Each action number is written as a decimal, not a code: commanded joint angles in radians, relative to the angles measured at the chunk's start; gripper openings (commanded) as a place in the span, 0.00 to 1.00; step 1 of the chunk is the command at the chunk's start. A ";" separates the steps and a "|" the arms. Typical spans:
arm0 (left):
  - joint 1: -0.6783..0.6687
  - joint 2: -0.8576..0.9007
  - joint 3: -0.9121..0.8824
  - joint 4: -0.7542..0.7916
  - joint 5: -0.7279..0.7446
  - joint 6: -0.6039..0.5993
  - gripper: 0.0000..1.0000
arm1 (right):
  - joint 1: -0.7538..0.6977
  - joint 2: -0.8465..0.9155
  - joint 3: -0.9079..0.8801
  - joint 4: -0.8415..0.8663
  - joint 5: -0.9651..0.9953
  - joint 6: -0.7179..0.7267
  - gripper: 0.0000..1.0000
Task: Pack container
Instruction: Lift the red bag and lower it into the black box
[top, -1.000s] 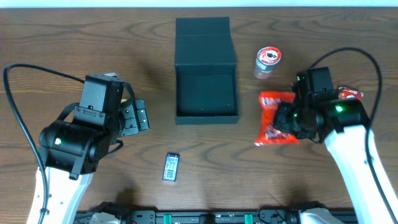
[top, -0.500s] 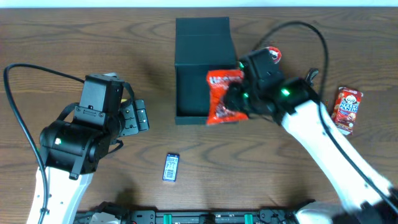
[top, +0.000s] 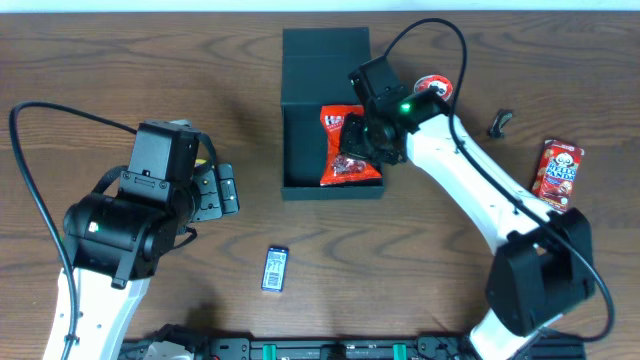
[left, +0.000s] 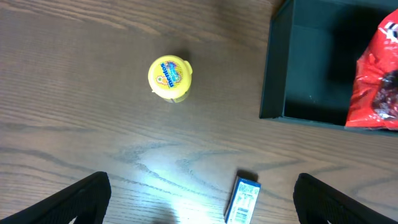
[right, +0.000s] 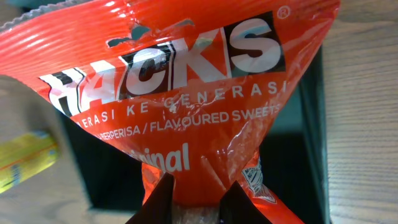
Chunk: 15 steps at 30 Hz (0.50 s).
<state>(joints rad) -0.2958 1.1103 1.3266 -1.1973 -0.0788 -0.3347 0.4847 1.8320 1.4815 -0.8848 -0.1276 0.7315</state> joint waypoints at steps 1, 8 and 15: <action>-0.002 0.001 0.004 -0.004 -0.007 0.026 0.95 | 0.005 0.007 0.031 0.008 0.066 0.016 0.01; -0.002 0.001 0.004 -0.004 -0.007 0.025 0.95 | 0.005 0.020 0.030 0.022 0.072 0.012 0.02; -0.002 0.001 0.004 -0.006 -0.007 0.026 0.95 | 0.007 0.051 0.027 0.021 0.071 0.012 0.01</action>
<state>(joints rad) -0.2958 1.1103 1.3266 -1.1984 -0.0788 -0.3309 0.4847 1.8557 1.4857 -0.8684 -0.0708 0.7315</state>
